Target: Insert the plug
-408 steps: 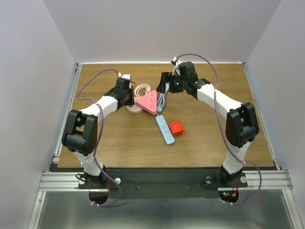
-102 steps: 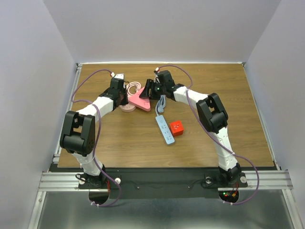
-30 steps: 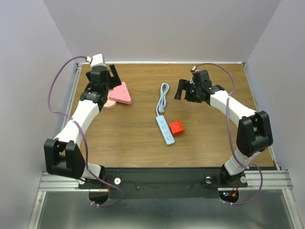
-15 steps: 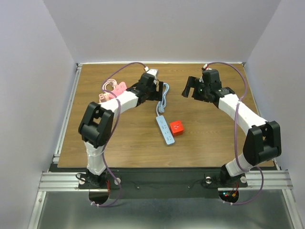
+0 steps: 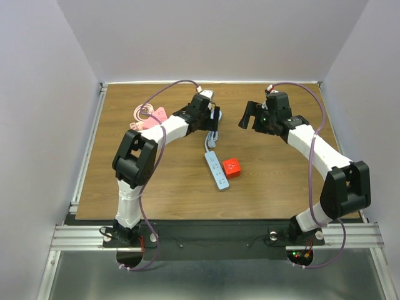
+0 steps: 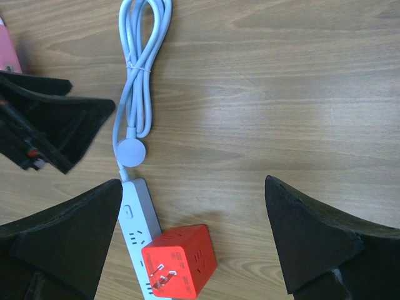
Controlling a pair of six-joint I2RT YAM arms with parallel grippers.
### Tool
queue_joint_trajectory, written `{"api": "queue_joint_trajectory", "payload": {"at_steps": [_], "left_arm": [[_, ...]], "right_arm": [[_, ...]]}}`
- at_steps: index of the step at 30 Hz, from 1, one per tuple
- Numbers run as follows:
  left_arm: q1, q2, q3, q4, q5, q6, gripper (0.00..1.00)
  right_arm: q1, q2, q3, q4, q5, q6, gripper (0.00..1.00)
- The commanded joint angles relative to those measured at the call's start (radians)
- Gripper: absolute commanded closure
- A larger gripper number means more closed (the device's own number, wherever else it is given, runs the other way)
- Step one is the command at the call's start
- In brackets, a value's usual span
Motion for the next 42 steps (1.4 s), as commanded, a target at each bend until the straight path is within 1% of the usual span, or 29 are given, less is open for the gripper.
{"api": "queue_joint_trajectory", "payload": {"at_steps": [1, 9, 10, 12, 13, 14, 15, 16, 18, 19, 22, 25, 28, 32, 35, 37, 38, 39, 41, 42], "left_arm": [[-0.029, 0.03, 0.055, -0.013, 0.022, 0.004, 0.07], [-0.035, 0.085, 0.08, -0.077, 0.033, 0.017, 0.07], [-0.035, 0.091, 0.081, -0.085, 0.036, 0.021, 0.09], [-0.036, 0.106, 0.091, -0.11, 0.04, 0.035, 0.32], [-0.036, 0.114, 0.098, -0.126, 0.037, 0.044, 0.45], [-0.036, 0.117, 0.101, -0.134, 0.03, 0.047, 0.69], [-0.036, 0.119, 0.106, -0.139, 0.011, 0.052, 0.79], [-0.036, 0.12, 0.109, -0.145, 0.011, 0.053, 0.86], [-0.033, 0.122, 0.118, -0.153, -0.015, 0.061, 0.98], [-0.033, 0.122, 0.121, -0.154, -0.017, 0.064, 1.0], [-0.027, 0.131, 0.155, -0.166, -0.012, 0.072, 1.0], [-0.013, 0.158, 0.221, -0.191, -0.01, 0.084, 1.0], [0.016, 0.2, 0.314, -0.22, 0.002, 0.099, 1.0], [0.054, 0.284, 0.484, -0.277, 0.019, 0.121, 1.0], [0.08, 0.335, 0.578, -0.304, 0.02, 0.141, 1.0], [0.096, 0.35, 0.606, -0.314, 0.022, 0.148, 1.0], [0.097, 0.353, 0.614, -0.312, 0.022, 0.155, 0.95], [0.1, 0.35, 0.614, -0.309, 0.019, 0.162, 0.75], [0.103, 0.343, 0.608, -0.3, 0.007, 0.165, 0.53], [0.105, 0.327, 0.592, -0.288, 0.003, 0.17, 0.35]], "right_arm": [[-0.006, -0.001, 0.009, 0.023, -0.019, 0.003, 0.0], [-0.006, -0.026, -0.014, 0.023, -0.017, 0.009, 0.0], [-0.006, -0.026, -0.012, 0.023, -0.02, 0.011, 0.0], [-0.006, -0.021, -0.006, 0.023, -0.023, 0.014, 0.0], [-0.006, -0.017, -0.002, 0.023, -0.029, 0.016, 0.0], [-0.006, -0.014, 0.002, 0.025, -0.031, 0.017, 0.0], [-0.006, -0.012, 0.005, 0.025, -0.037, 0.019, 0.0], [-0.006, -0.009, 0.006, 0.027, -0.04, 0.017, 0.0], [-0.006, -0.001, 0.011, 0.025, -0.048, 0.013, 0.0], [-0.006, -0.001, 0.008, 0.024, -0.051, 0.009, 0.0], [-0.006, -0.007, 0.002, 0.025, -0.068, -0.007, 0.0], [-0.006, -0.023, -0.011, 0.025, -0.094, -0.033, 0.0], [-0.006, -0.038, -0.032, 0.024, -0.105, -0.043, 0.01], [-0.006, -0.04, -0.057, 0.023, -0.105, -0.04, 0.01], [-0.006, -0.028, -0.066, 0.025, -0.112, -0.03, 0.01], [-0.006, -0.026, -0.066, 0.027, -0.112, -0.027, 0.01], [-0.006, -0.026, -0.066, 0.025, -0.112, -0.027, 0.01], [-0.006, -0.026, -0.066, 0.025, -0.109, -0.026, 0.01], [-0.006, -0.026, -0.061, 0.027, -0.103, -0.026, 0.01], [-0.006, -0.026, -0.06, 0.025, -0.103, -0.026, 0.01]]}}
